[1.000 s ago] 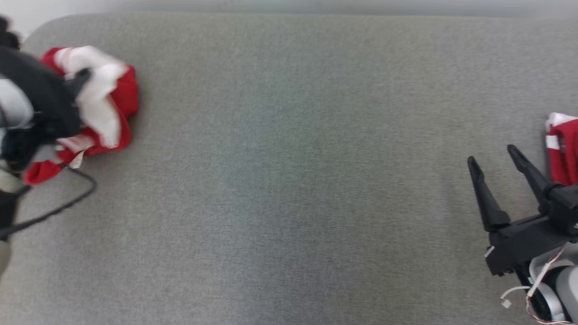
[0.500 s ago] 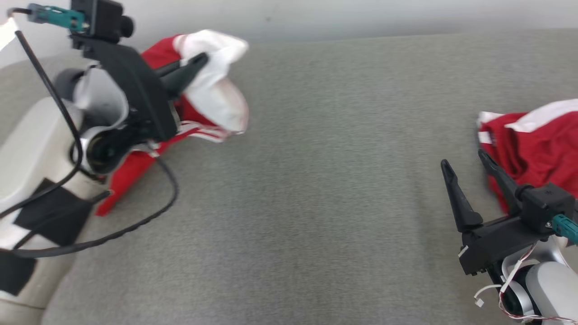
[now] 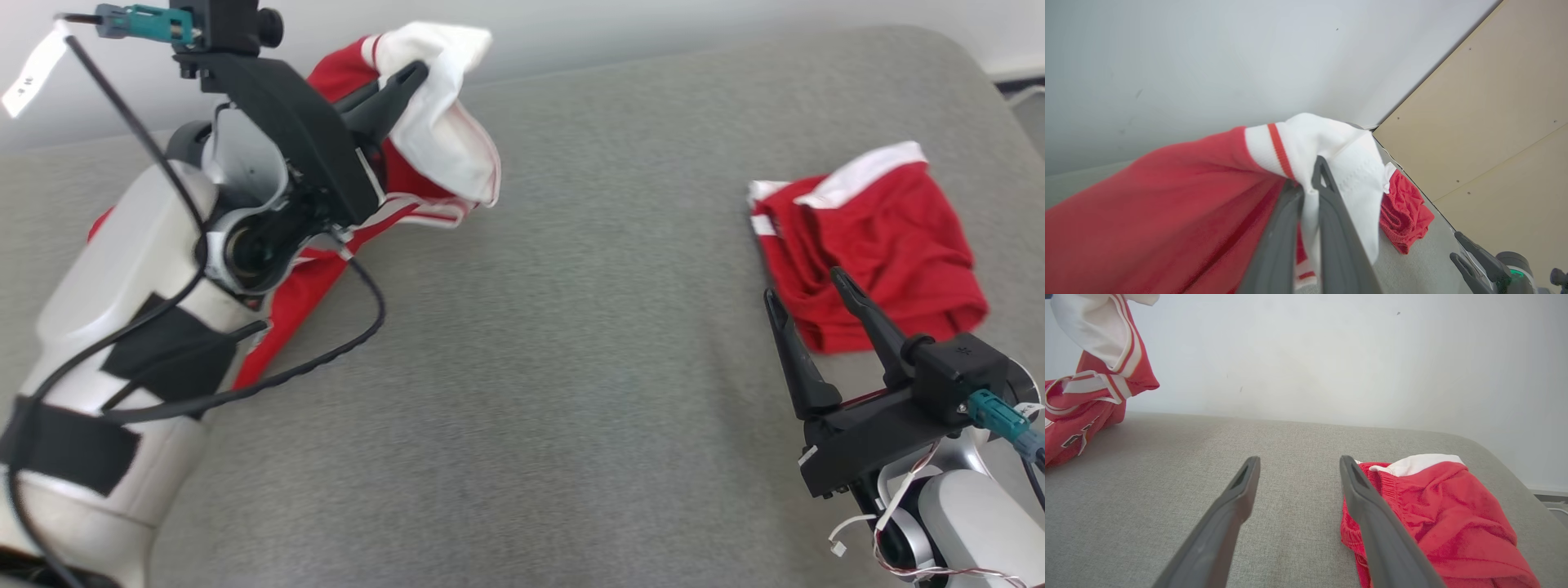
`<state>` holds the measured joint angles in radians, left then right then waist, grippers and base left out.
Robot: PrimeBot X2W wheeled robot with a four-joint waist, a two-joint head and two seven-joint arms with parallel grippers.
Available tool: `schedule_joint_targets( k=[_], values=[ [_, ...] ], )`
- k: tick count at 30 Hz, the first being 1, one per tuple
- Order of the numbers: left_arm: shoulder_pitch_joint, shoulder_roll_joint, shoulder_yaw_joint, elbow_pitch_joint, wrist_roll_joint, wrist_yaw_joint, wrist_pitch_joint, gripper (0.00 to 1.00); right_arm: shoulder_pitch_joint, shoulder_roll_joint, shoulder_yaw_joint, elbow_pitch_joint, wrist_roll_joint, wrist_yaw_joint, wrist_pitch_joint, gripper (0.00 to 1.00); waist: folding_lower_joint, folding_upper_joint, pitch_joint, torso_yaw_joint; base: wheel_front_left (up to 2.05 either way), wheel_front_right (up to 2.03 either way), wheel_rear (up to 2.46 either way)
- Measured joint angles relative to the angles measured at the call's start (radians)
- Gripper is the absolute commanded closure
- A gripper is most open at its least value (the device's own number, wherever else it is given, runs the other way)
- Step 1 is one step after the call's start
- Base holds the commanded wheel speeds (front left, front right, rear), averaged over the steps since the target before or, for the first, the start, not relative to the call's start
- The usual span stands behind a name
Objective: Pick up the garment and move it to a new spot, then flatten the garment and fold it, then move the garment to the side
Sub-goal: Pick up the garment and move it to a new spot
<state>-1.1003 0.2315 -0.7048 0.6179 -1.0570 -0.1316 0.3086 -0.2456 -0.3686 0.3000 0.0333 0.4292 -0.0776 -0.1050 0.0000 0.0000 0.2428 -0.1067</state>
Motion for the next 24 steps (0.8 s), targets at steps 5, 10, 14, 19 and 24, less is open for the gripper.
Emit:
schedule_joint_targets(
  k=[5, 10, 14, 19, 24],
  values=[
    [-0.016, -0.035, -0.002, 0.086, 0.049, 0.0, -0.073, 1.0, -0.006, 0.01, 0.007, 0.007, 0.0, 0.003, -0.01, 0.0, 0.0, 0.0, 0.013, -0.045, 0.0, 0.0, 0.0],
    [-0.016, -0.072, -0.005, 0.181, 0.087, 0.0, -0.167, 0.78, -0.014, 0.018, 0.013, 0.018, 0.0, 0.009, -0.021, 0.0, 0.0, 0.0, 0.032, -0.098, 0.0, 0.0, 0.0],
    [-0.023, -0.117, -0.028, 0.238, 0.106, 0.0, -0.208, 0.0, -0.014, 0.022, 0.011, 0.026, 0.0, 0.008, -0.037, 0.0, 0.0, 0.0, 0.053, -0.128, 0.0, 0.0, 0.0],
    [-0.058, -0.135, -0.081, 0.267, 0.126, 0.0, -0.239, 0.0, -0.013, 0.021, -0.006, 0.044, 0.0, 0.007, -0.052, 0.0, 0.0001, 0.0001, 0.073, -0.137, 0.0, 0.0, 0.0],
    [-0.071, -0.13, -0.136, 0.281, 0.159, 0.0, -0.267, 0.0, -0.013, 0.02, -0.014, 0.064, 0.0, 0.007, -0.064, 0.0, 0.0001, 0.0001, 0.068, -0.111, 0.0, 0.0, 0.0]
  ],
)
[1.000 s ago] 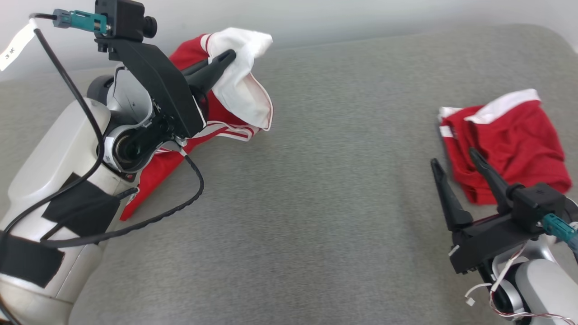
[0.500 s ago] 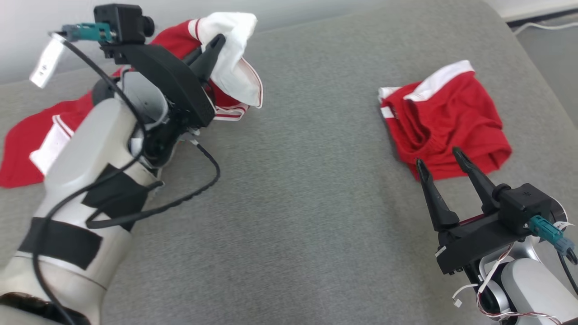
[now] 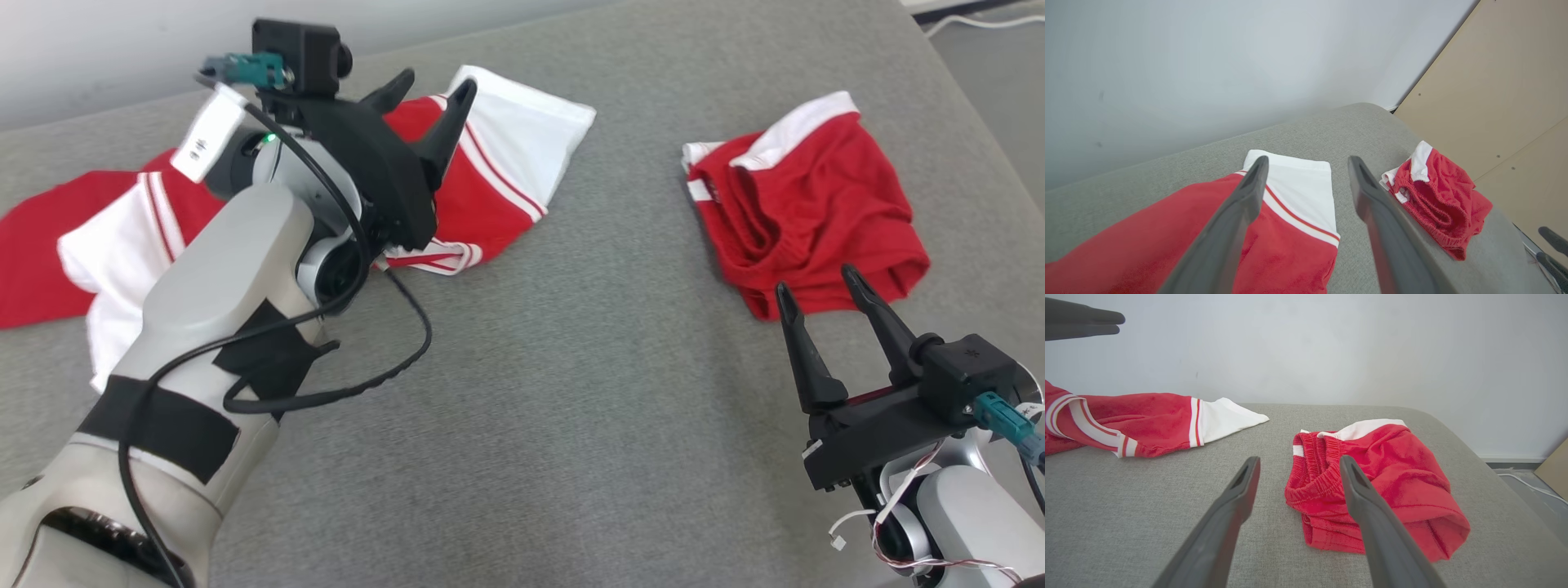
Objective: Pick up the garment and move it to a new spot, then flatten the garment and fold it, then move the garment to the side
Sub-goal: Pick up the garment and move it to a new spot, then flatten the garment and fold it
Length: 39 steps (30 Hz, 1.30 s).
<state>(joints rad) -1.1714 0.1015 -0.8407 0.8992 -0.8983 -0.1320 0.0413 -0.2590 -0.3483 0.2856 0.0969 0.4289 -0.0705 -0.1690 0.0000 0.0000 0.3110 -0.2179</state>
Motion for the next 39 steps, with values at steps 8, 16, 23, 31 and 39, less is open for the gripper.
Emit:
schedule_joint_targets(
  k=[8, 16, 23, 31, 39],
  values=[
    [0.05, 0.053, -0.109, 0.037, 0.062, 0.0, -0.036, 0.0, 0.01, -0.002, -0.006, 0.026, 0.001, 0.0, -0.016, 0.0, -0.0001, 0.0, -0.032, 0.072, 0.0, 0.0, 0.0],
    [0.067, 0.181, -0.187, 0.122, 0.141, 0.0, -0.042, 0.0, 0.024, -0.001, 0.012, 0.023, 0.001, 0.006, -0.017, 0.0, -0.0001, 0.0, -0.057, 0.14, 0.0, 0.0, 0.0],
    [0.106, 0.23, -0.187, 0.195, 0.132, 0.0, -0.042, 0.0, 0.024, -0.004, 0.02, 0.023, 0.001, 0.009, -0.016, 0.0, -0.0001, 0.0, -0.057, 0.134, 0.0, 0.0, 0.0],
    [0.101, 0.248, -0.179, 0.252, 0.129, 0.0, -0.043, 0.0, 0.027, -0.012, 0.017, 0.022, 0.0, 0.009, -0.016, 0.0, -0.0001, -0.0001, -0.052, 0.112, 0.0, 0.0, 0.0],
    [0.099, 0.253, -0.142, 0.289, 0.07, 0.0, -0.041, 0.0, 0.029, -0.012, 0.019, 0.013, 0.0, 0.009, -0.015, 0.0, -0.0001, 0.0, -0.047, 0.1, 0.0, 0.0, 0.0]
  ],
)
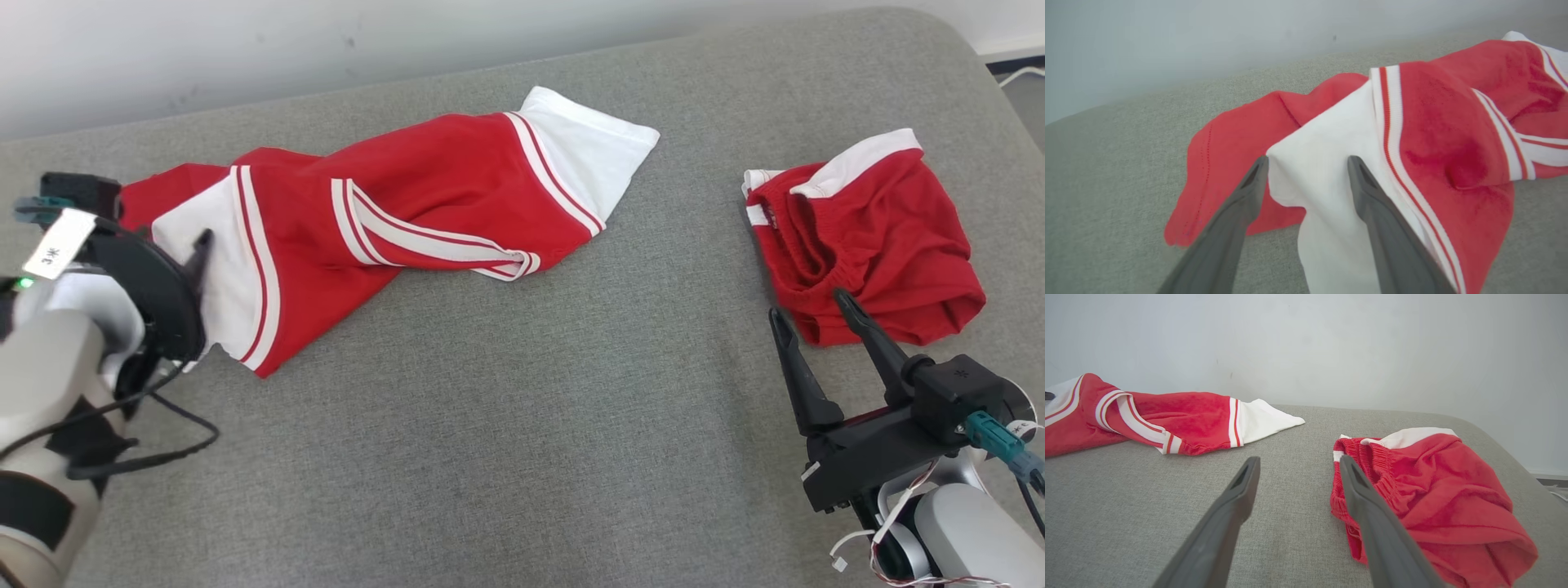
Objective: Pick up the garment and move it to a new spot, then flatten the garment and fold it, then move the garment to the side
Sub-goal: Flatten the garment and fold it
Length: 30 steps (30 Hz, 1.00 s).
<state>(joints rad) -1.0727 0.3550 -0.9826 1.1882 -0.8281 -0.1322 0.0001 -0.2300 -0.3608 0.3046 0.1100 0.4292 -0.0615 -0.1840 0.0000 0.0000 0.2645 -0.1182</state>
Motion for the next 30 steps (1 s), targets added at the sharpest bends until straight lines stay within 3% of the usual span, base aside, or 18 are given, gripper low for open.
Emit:
schedule_joint_targets(
  k=[4, 5, 6, 7, 15, 19, 21, 30],
  values=[
    [0.024, -0.022, 0.007, -0.018, -0.023, 0.0, 0.001, 0.0, 0.001, -0.002, -0.006, -0.004, 0.0, 0.0, 0.0, 0.0, 0.0, 0.0, 0.001, -0.003, 0.0, 0.0, 0.0],
    [0.025, -0.028, 0.016, -0.019, -0.039, 0.0, -0.001, 0.23, 0.004, -0.004, -0.012, -0.006, 0.0, -0.001, 0.0, 0.0, 0.0, 0.0, 0.002, -0.001, 0.0, 0.0, 0.0],
    [0.023, -0.035, 0.021, -0.02, -0.055, 0.0, -0.001, 0.95, 0.01, -0.009, -0.018, -0.007, 0.0, -0.001, -0.001, 0.0, 0.0, 0.0, 0.002, 0.001, 0.0, 0.0, 0.0],
    [0.022, -0.039, 0.006, -0.021, -0.047, 0.0, -0.005, 1.0, 0.018, -0.013, -0.019, -0.003, 0.0, -0.002, -0.001, 0.0, 0.0, 0.0, 0.002, 0.008, 0.0, 0.0, 0.0],
    [0.023, -0.043, -0.011, -0.055, -0.047, 0.0, -0.046, 1.0, 0.018, -0.006, -0.014, 0.009, 0.0, -0.002, -0.001, 0.0, 0.0, 0.0, -0.014, 0.036, 0.0, 0.0, 0.0],
    [0.03, -0.1, -0.004, -0.103, -0.063, 0.0, -0.089, 1.0, 0.019, -0.005, -0.018, 0.019, 0.0, -0.005, -0.002, 0.0, 0.0, 0.0, -0.027, 0.046, 0.0, 0.0, 0.0],
    [0.072, -0.172, -0.014, -0.16, -0.063, 0.0, -0.133, 1.0, 0.02, -0.005, -0.024, 0.03, 0.002, -0.005, -0.009, 0.0, 0.0001, 0.0, -0.046, 0.056, 0.0, 0.0, 0.0],
    [0.184, -0.262, -0.091, -0.365, -0.064, 0.0, -0.203, 1.0, 0.051, 0.004, -0.016, 0.055, 0.011, -0.003, -0.016, 0.0, 0.0, -0.0001, -0.112, 0.08, 0.0, 0.0, 0.0]
  ],
)
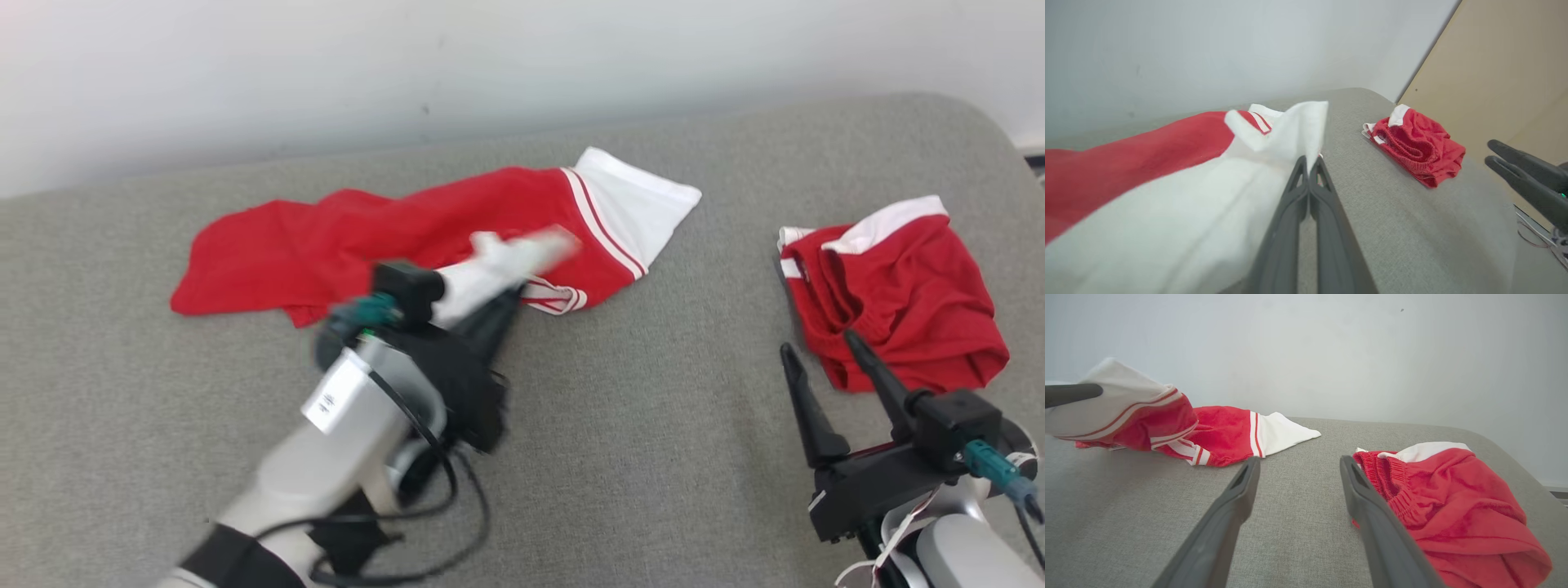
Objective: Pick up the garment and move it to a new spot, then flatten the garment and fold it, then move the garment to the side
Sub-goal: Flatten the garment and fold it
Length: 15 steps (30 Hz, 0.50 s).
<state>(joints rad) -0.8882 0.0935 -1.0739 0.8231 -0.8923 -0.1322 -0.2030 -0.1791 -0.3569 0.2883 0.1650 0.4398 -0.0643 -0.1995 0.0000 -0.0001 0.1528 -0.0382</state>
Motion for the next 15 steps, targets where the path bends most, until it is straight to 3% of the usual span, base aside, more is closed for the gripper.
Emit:
schedule_joint_targets(
  k=[7, 15],
  values=[
    [0.061, -0.011, -0.048, -0.152, -0.013, 0.0, -0.009, 1.0, 0.006, 0.015, 0.027, 0.009, 0.0, 0.018, 0.0, 0.0, 0.0, 0.0, -0.05, 0.006, 0.0, 0.0, 0.0],
    [0.14, -0.035, -0.103, -0.243, -0.015, 0.0, -0.009, 1.0, 0.007, 0.017, 0.035, 0.009, 0.0, 0.021, -0.003, 0.0, -0.0001, 0.0, -0.062, -0.038, 0.0, 0.0, 0.0]
  ],
)
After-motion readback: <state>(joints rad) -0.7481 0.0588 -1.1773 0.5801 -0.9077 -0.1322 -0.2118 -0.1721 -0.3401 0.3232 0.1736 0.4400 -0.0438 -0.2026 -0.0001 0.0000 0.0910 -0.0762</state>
